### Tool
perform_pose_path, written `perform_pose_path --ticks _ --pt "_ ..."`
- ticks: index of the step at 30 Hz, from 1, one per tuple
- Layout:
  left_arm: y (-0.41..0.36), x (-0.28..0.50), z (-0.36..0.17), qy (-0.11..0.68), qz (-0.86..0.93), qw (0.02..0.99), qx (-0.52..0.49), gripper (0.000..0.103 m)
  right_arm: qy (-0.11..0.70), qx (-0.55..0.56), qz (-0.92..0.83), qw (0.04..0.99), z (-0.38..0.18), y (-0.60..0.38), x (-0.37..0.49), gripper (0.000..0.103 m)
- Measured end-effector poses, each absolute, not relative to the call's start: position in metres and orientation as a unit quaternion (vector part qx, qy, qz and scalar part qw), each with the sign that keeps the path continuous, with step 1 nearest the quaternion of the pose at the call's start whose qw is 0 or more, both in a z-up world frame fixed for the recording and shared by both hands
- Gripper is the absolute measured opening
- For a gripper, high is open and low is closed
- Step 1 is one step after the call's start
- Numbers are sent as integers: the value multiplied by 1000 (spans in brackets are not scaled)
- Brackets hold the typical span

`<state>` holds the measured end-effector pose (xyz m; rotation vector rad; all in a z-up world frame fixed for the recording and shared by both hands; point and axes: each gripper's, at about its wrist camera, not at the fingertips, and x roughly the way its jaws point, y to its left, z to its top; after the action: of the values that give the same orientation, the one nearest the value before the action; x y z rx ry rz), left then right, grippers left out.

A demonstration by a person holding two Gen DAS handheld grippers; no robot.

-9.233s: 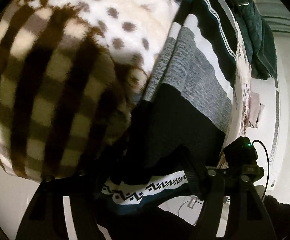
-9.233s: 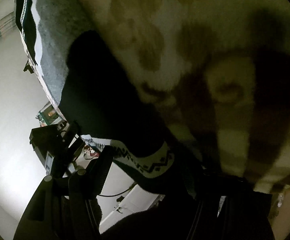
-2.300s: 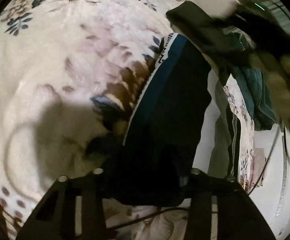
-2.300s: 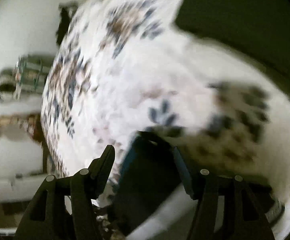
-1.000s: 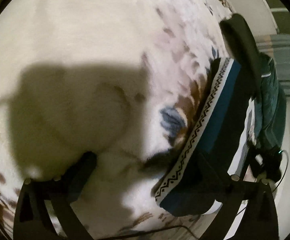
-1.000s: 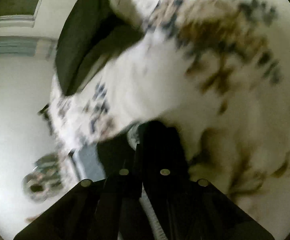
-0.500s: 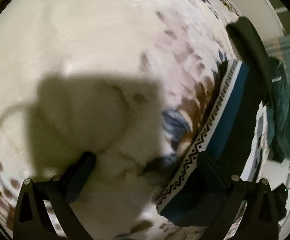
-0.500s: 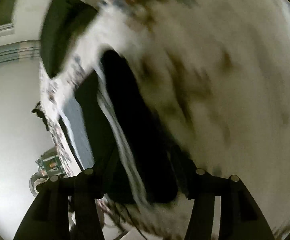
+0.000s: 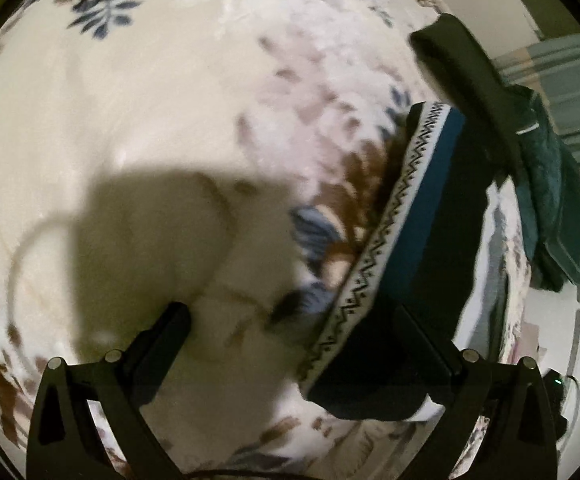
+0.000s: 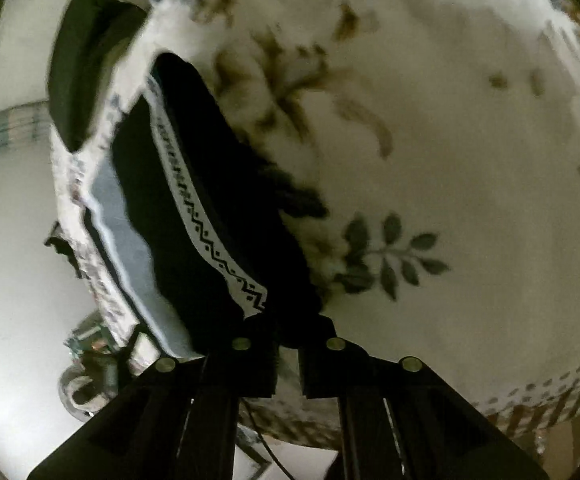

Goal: Fold small clothes

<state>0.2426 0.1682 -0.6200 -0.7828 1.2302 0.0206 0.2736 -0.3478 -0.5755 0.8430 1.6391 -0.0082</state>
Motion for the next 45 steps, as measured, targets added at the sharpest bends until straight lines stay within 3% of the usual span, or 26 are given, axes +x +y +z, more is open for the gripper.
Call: perform_pose_path --ticks 5,8,9,12,19,33,35,37,38,40,42,45 --pt "166 258 -606 552 4 756 -352 103 727 370 7 578 -609 -347 279 9" --pt "167 272 -604 542 -10 758 -362 103 716 381 37 583 -604 -357 288 44" --pt "166 279 -605 537 -22 759 -367 103 705 377 41 600 -599 -363 292 61" --pt "160 299 -615 531 -77 750 -386 103 672 390 101 622 -598 -380 308 70" --pt "141 344 -634 540 -149 738 -375 103 674 430 250 546 -659 -346 351 72" --pt "98 376 -621 551 -207 744 -316 103 669 430 312 520 -665 -303 361 72" --pt "94 376 -619 549 -204 751 -304 95 670 427 311 521 -664 -303 359 71" --pt "91 375 -617 551 -196 756 -293 65 670 424 308 526 -662 -297 359 68" --pt "93 373 -617 549 -198 757 -294 61 669 424 306 528 -661 -298 357 66" --pt "95 371 -616 548 -197 757 -296 42 667 422 300 535 -659 -288 357 47" --pt "97 369 -611 544 -196 757 -304 34 659 425 298 545 -654 -277 351 35" --pt "97 367 -600 544 -186 761 -300 29 651 418 288 565 -641 -273 345 30"
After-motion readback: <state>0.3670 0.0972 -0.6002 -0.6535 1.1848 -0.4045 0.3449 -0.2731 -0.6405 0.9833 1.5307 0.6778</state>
